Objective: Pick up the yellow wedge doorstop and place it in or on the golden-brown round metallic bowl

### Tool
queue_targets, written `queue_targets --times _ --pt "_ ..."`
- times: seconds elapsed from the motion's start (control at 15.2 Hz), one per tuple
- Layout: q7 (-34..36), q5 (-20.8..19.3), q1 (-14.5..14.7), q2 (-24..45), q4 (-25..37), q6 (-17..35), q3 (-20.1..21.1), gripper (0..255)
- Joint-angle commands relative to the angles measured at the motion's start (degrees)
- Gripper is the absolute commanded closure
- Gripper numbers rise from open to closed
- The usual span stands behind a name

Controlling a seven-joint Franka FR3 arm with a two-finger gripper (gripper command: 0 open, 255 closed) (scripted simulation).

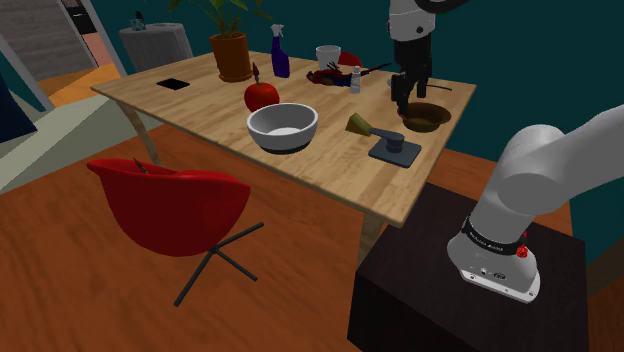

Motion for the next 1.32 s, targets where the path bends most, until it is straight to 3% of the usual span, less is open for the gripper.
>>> queue_targets --times 0.0,0.59,1.12,1.25 --pt "0.0 0.0 0.0 0.0 0.0 0.0 0.0 0" --pt "-1.5 0.5 -1.6 20.3 9.6 10.7 -3.9 0" --pt "-3.9 3.3 -2.8 38.4 22.8 15.4 -6.6 0" --pt "-3.8 3.2 -2.8 38.4 21.2 16.9 -6.7 0"
